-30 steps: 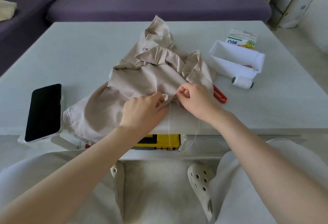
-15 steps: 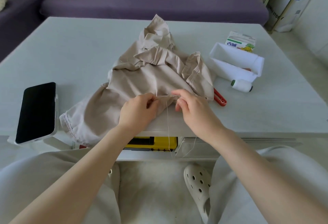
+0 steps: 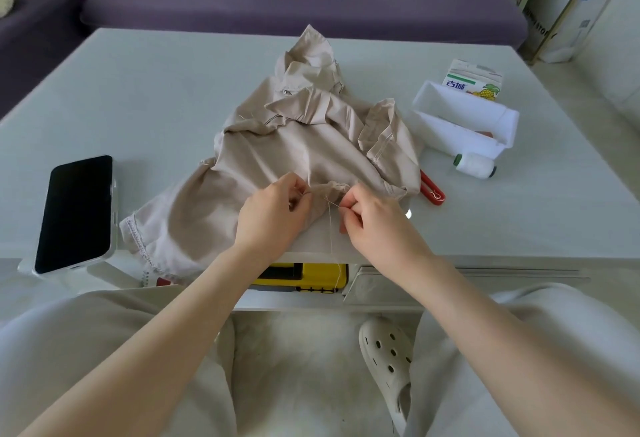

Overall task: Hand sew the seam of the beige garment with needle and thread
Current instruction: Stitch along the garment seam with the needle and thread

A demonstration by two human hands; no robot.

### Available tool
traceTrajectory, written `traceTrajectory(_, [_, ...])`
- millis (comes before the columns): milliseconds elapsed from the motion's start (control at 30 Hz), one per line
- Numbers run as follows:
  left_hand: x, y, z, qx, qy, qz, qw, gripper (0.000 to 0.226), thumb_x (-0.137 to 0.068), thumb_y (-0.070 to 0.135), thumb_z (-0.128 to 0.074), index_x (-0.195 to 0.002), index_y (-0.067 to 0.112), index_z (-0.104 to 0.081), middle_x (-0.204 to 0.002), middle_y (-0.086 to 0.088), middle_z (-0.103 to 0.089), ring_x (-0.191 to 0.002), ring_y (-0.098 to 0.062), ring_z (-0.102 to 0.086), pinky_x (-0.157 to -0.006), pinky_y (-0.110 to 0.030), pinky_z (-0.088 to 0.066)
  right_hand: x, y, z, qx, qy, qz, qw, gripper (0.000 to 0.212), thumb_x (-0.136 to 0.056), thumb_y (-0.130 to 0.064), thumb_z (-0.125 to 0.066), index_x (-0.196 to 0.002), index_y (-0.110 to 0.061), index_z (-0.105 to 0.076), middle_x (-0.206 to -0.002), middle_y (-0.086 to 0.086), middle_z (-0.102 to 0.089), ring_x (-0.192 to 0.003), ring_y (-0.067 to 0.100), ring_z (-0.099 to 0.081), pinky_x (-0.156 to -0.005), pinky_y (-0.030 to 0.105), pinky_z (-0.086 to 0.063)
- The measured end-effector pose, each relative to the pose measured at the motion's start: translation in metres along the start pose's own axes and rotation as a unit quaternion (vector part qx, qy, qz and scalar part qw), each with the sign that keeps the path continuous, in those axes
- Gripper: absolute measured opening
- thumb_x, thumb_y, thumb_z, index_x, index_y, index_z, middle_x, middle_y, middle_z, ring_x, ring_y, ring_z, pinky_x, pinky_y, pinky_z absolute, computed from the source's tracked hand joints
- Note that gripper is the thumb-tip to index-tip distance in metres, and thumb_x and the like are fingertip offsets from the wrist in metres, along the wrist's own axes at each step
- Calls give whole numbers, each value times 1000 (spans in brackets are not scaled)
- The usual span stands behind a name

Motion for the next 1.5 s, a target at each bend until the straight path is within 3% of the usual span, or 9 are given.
traceTrajectory(200, [5,4,1,-5,3,-13,1000,16,-93,34,-53,-97,21,-60,-86,10,-66,-75,-16,-60,-64,-28,-41,1,-2,-1,0,7,9,1000,8,-93,-9,-47,-89,-17,-48,-73,8,-67,-69,25,-62,-64,43,-50])
traceTrajectory(433, [15,13,3,-10,16,-67,998,15,-92,35,-56,-92,21,-63,-80,10,-68,-69,-14,-62,-62,-31,-48,1,-9,-3,6,24,28,999,8,-94,-13,-50,-95,-7,-54,-77,10,-68,-68,27,-64,-61,42,-51])
traceTrajectory(600, [27,23,0,-9,24,-96,995,10,-93,29,-58,-94,20,-62,-78,10,-68,-68,-12,-63,-61,-29,-48,1,-11,-4,-32,29,6,999,12,-95,-13,-49,-99,-3,-55,-87,12,-68,-77,28,-64,-67,44,-50])
traceTrajectory(833, [31,17,1,40,71,-80,993,12,-92,24,-58,-100,18,-65,-75,1,-71,-65,-17,-65,-59,-35,-52,4,-13,-8,-170,0,-69,983,12,-100,-21,-46,-92,-12,-50,-67,6,-64,-48,16,-62,-49,38,-55])
traceTrajectory(967, [28,15,1,73,56,-53,994,11,-91,21,-58,-98,20,-67,-69,9,-66,-60,-6,-57,-58,-30,-50,7,-16,-11,-212,-23,-78,974,13,-100,-23,-43,-93,-13,-48,-65,5,-62,-42,14,-55,-41,23,-47])
traceTrajectory(1100, [26,11,3,131,56,-17,990,9,-91,21,-56,-90,21,-66,-62,10,-62,-57,-5,-57,-54,-33,-51,9,-16,-16,-185,-40,-48,981,2,-100,-14,-42,-101,-16,-43,-71,1,-59,-52,8,-55,-55,31,-52])
traceTrajectory(1200, [26,9,3,147,59,-8,987,9,-91,20,-56,-87,22,-63,-62,8,-62,-56,-8,-57,-54,-34,-51,11,-15,-19,-179,-50,-49,981,8,-101,-12,-40,-103,-17,-46,-75,1,-61,-67,16,-62,-68,38,-55])
traceTrajectory(1333, [29,13,-2,142,47,-28,988,10,-91,18,-57,-84,21,-64,-60,9,-62,-56,-8,-56,-54,-31,-50,10,-11,-15,-188,-18,-65,980,9,-100,-14,-40,-102,-15,-49,-82,8,-64,-71,23,-64,-68,46,-55])
traceTrajectory(1500, [34,19,-9,79,45,-102,991,11,-89,21,-58,-83,26,-65,-68,10,-64,-62,-9,-59,-58,-36,-52,11,-6,-12,-211,16,-91,973,3,-99,-14,-42,-100,-17,-43,-88,10,-65,-77,21,-65,-64,42,-58])
Point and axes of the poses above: each hand's wrist, its own x-axis away from the middle knuckle, its own z-axis out of the back of the hand, y = z × x, the point moved 6 cm from there along -x, towards the middle knuckle
